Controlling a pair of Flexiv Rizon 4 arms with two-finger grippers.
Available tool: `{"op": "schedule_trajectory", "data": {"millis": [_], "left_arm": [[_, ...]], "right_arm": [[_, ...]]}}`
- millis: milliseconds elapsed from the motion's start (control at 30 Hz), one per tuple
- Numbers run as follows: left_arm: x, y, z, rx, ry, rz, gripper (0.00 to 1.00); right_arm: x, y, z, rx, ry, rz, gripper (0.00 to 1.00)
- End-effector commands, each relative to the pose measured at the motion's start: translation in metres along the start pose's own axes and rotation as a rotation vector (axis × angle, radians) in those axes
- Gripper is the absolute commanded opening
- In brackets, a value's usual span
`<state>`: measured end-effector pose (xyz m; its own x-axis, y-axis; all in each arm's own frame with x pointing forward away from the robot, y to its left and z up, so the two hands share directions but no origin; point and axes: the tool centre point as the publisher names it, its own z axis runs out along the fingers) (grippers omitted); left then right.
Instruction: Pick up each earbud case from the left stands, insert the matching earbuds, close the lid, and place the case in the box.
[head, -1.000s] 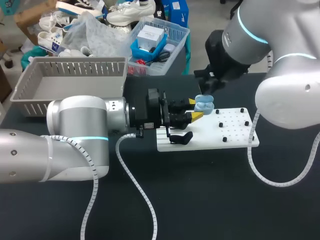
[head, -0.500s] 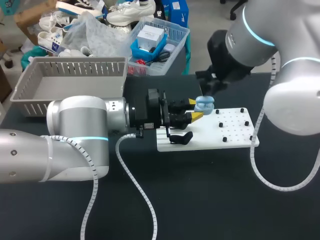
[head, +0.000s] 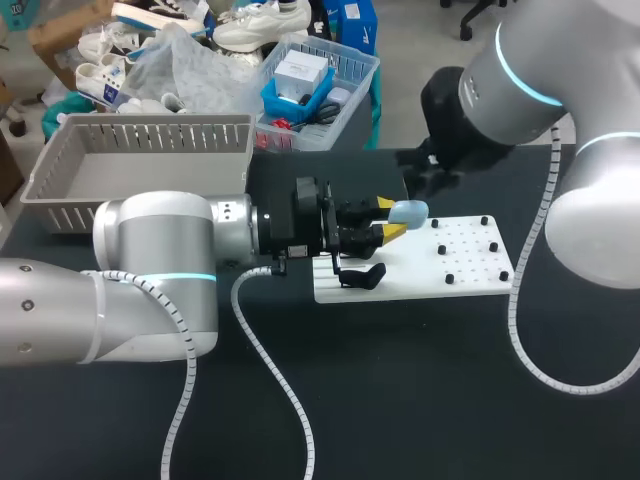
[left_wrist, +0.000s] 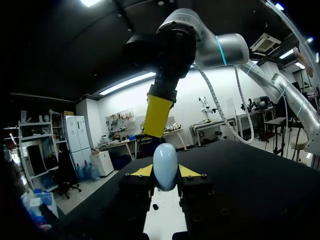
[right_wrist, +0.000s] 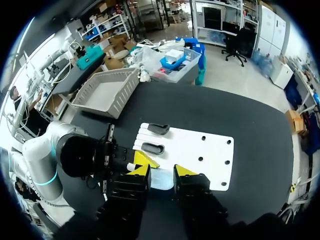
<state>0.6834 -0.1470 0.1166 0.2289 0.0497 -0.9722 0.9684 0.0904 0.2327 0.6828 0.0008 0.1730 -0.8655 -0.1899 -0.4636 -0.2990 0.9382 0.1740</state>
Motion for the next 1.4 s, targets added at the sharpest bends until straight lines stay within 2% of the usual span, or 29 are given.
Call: {"op": "schedule_trajectory", "data": {"millis": [33, 267, 633, 767, 1033, 1133, 1400], "left_arm": [[0.0, -0.001, 0.0, -0.005, 0.0, 0.001, 0.0], [0.0, -0.001, 0.0, -0.005, 0.0, 0.001, 0.0], [0.001, 0.002, -0.006, -0.013, 0.008, 0.005, 0.0], [0.004, 0.008, -0.014, -0.023, 0.026, 0.006, 0.0], [0.013, 0.035, -0.045, -0.06, 0.103, 0.025, 0.0], [0.012, 0.047, -0.058, -0.086, 0.125, 0.04, 0.0], [0.009, 0.084, -0.092, -0.178, 0.114, 0.048, 0.0]], "right_arm": [[0.013, 0.002, -0.013, 0.012, -0.036, -0.001, 0.29], [0.028, 0.004, -0.026, 0.022, -0.05, 0.001, 0.28], [0.058, -0.002, -0.028, 0.02, -0.043, 0.035, 0.29], [0.068, -0.006, -0.024, -0.017, -0.061, -0.003, 0.29], [0.081, -0.014, -0.022, -0.036, -0.125, -0.086, 0.3], [0.083, -0.015, -0.021, -0.072, -0.157, -0.12, 0.31], [0.082, -0.013, -0.018, -0.05, -0.164, -0.133, 0.33]]}}
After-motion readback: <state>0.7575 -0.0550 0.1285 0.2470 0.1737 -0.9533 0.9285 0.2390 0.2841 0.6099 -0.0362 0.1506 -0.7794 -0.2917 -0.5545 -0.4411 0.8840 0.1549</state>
